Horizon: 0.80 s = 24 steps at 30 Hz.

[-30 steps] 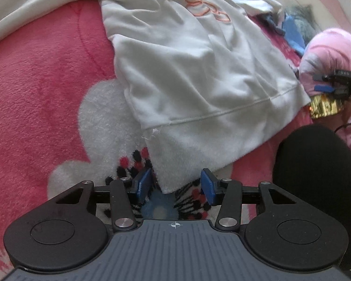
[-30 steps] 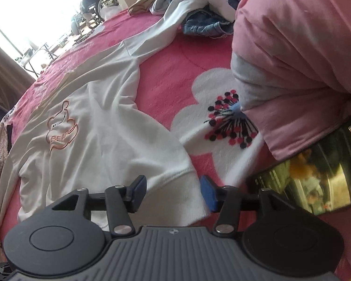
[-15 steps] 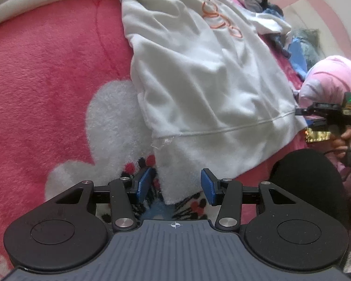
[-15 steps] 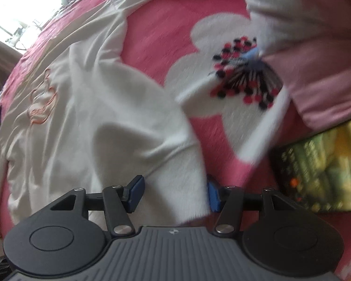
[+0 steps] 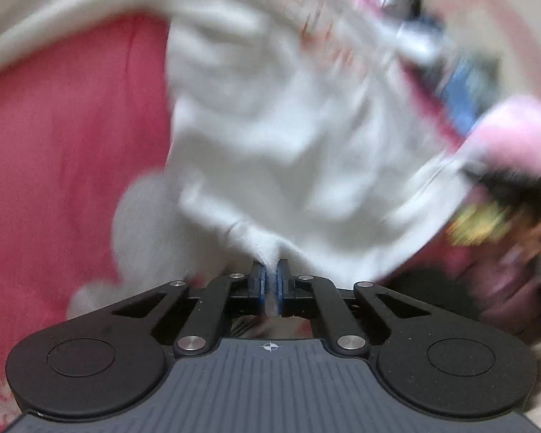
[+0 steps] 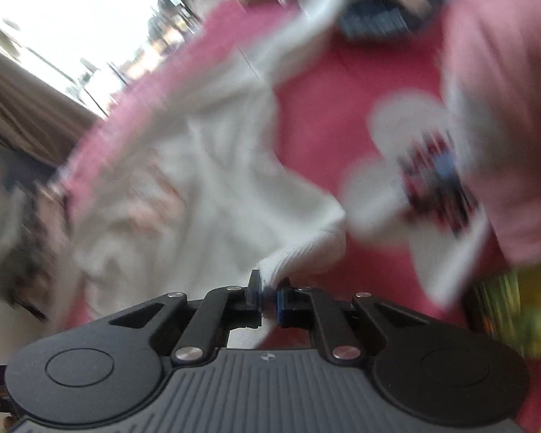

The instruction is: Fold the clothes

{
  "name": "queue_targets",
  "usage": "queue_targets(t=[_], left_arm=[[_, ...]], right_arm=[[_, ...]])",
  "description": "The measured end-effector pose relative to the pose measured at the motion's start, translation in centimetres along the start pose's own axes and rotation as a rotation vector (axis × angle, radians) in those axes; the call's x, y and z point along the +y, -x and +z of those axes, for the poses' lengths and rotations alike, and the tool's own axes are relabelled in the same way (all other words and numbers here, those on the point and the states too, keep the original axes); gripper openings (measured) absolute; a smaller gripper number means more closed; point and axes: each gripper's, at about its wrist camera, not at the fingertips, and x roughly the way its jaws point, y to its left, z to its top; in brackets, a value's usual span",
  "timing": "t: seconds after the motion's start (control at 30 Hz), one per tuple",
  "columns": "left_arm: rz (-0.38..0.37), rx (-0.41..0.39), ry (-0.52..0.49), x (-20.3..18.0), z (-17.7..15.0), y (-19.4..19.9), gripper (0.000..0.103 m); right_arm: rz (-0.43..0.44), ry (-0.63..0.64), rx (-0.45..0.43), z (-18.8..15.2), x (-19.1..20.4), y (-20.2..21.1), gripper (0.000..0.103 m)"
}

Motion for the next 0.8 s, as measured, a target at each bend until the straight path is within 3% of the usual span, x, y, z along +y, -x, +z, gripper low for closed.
queue_targets(t=[0.07, 0.13, 0.2, 0.33, 0.4, 0.57, 0.67, 0.8], left_arm=[[-0.08, -0.108, 0.006, -1.0, 2.4, 4.0, 0.004], [-0.098, -0.2, -0.049, -2.3, 3.0, 7.7, 0.004], [-0.09, -0.208, -0.09, -3.1, 2.0, 9.6, 0.004], [-0.053, -0.085, -0.087, -2.5, -2.3, 8.1, 0.004], [-0.037, -0.005, -0.063, -1.3, -4.6, 5.7, 0.004], [0.09, 0.156, -0.091, 1.2, -8.5, -2.4, 0.004], [0.155, 0.163, -0.189, 0.9, -9.4, -4.2, 0.003], [0.171, 0.158, -0.251, 0.6, -10.2, -4.3, 0.003]], right_arm=[[0.049, 0.019, -0.076, 2.6, 2.0, 2.2, 0.008], [0.105, 0.049, -0.172, 4.2, 3.6, 5.6, 0.008], [0.137, 0.071, -0.229, 4.3, 4.1, 8.4, 0.008], [0.082, 0.058, -0.173, 1.0, 2.1, 8.7, 0.008], [0.024, 0.022, -0.108, -1.3, 0.2, 6.9, 0.008], [-0.103, -0.07, 0.019, -5.7, -4.8, 1.4, 0.008], [-0.192, -0.002, 0.04, -7.0, -4.6, -0.3, 0.008], [-0.25, 0.059, 0.048, -7.5, -3.4, -0.3, 0.008]])
